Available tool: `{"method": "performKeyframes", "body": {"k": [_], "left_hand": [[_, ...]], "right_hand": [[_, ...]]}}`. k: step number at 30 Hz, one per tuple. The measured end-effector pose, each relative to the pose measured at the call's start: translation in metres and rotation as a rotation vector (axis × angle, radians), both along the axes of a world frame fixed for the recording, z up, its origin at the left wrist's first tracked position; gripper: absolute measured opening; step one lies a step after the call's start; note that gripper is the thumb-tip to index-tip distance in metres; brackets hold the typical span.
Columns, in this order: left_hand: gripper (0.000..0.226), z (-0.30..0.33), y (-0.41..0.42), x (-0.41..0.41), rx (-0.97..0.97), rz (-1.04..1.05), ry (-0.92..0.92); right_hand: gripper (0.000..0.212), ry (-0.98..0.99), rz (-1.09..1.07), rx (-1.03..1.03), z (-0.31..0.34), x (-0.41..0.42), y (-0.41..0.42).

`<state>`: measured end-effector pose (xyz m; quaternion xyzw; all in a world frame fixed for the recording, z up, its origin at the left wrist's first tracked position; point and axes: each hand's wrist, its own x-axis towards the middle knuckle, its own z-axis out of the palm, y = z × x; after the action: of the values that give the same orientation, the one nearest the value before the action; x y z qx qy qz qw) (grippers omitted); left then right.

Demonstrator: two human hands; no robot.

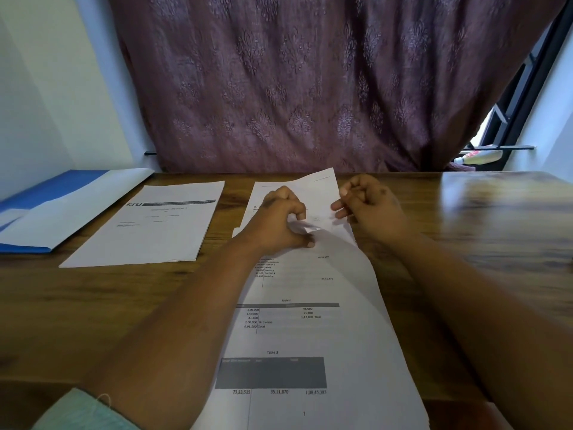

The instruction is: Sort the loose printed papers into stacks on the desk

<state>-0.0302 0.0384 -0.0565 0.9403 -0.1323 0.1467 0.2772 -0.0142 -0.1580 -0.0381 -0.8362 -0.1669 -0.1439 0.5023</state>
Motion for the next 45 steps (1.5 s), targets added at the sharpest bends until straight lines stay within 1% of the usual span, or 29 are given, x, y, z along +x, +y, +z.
{"method": "performKeyframes", "body": {"k": [1,3,4,5,6,7,9,11,13,15,19,20,22,23,25,27,29,30,32,34,36,39,41,45], "left_hand": [[0.03,0.0,0.0,0.0,0.003,-0.016,-0.007],[0.035,0.0,0.001,0.0,0.02,-0.06,-0.004],[0.038,0.001,0.002,-0.001,0.018,-0.078,-0.002],[0.038,0.001,0.002,-0.001,0.01,-0.087,-0.002],[0.038,0.001,0.002,-0.001,0.004,-0.087,0.0],[0.037,0.001,0.003,-0.001,0.001,-0.085,0.001],[0.032,-0.001,0.003,0.001,-0.018,-0.083,0.008],[0.03,-0.001,0.002,0.0,-0.021,-0.07,0.026],[0.037,0.001,0.001,-0.002,0.018,-0.044,0.048],[0.045,0.001,0.002,-0.002,-0.007,-0.046,0.069],[0.082,0.002,0.001,-0.002,-0.088,-0.052,0.093],[0.086,0.002,0.0,-0.002,-0.098,-0.054,0.087],[0.088,0.002,0.0,-0.003,-0.106,-0.059,0.076],[0.087,0.002,0.0,-0.003,-0.107,-0.059,0.073],[0.08,0.003,0.0,-0.004,-0.097,-0.064,0.076],[0.06,0.005,0.001,-0.004,-0.043,-0.061,0.075],[0.042,0.005,0.001,-0.005,-0.009,-0.057,0.069],[0.038,0.005,0.002,-0.005,-0.008,-0.057,0.065],[0.039,0.006,0.002,-0.006,-0.008,-0.051,0.067],[0.046,0.006,0.001,-0.007,-0.003,-0.046,0.066],[0.054,0.006,0.001,-0.007,-0.001,-0.043,0.065],[0.061,0.006,-0.001,-0.009,-0.031,-0.05,0.085],[0.06,0.006,-0.001,-0.009,-0.048,-0.052,0.095],[0.044,0.006,0.001,-0.008,0.005,-0.016,0.058]], "right_hand": [[0.007,-0.008,-0.061,-0.063,-0.002,0.005,-0.004],[0.011,0.012,-0.111,-0.284,-0.006,0.012,-0.013],[0.016,0.061,-0.105,-0.364,-0.008,0.015,-0.016],[0.02,0.134,-0.078,-0.382,-0.01,0.015,-0.017],[0.023,0.198,-0.054,-0.348,-0.011,0.015,-0.016],[0.023,0.22,-0.038,-0.296,-0.012,0.015,-0.014],[0.019,0.196,-0.051,-0.18,-0.011,0.013,-0.009],[0.018,0.146,-0.084,-0.134,-0.009,0.011,-0.007],[0.016,0.109,-0.102,-0.177,-0.005,0.009,-0.005],[0.015,0.072,-0.081,-0.271,-0.004,0.006,-0.003],[0.011,-0.074,-0.043,-0.412,-0.001,0.0,-0.002],[0.009,-0.084,-0.048,-0.43,0.001,-0.001,-0.001],[0.003,-0.091,-0.067,-0.468,0.003,0.0,-0.001],[0.01,-0.102,-0.071,-0.481,0.002,0.001,0.0],[0.02,-0.091,-0.027,-0.388,0.0,0.003,-0.001],[0.025,-0.049,0.035,-0.262,-0.001,0.001,-0.001],[0.027,-0.036,0.028,-0.26,-0.001,0.003,-0.003],[0.029,-0.027,0.021,-0.266,-0.001,0.005,-0.005],[0.029,0.08,0.061,-0.185,0.0,0.007,-0.009],[0.03,0.241,0.135,-0.066,-0.002,0.006,-0.011],[0.035,0.331,0.186,-0.002,-0.004,0.004,-0.013],[0.038,0.409,0.181,0.086,-0.006,0.005,-0.013],[0.041,0.425,0.134,0.078,-0.008,0.007,-0.013],[0.038,0.451,0.053,0.119,-0.012,0.009,-0.012]]}}
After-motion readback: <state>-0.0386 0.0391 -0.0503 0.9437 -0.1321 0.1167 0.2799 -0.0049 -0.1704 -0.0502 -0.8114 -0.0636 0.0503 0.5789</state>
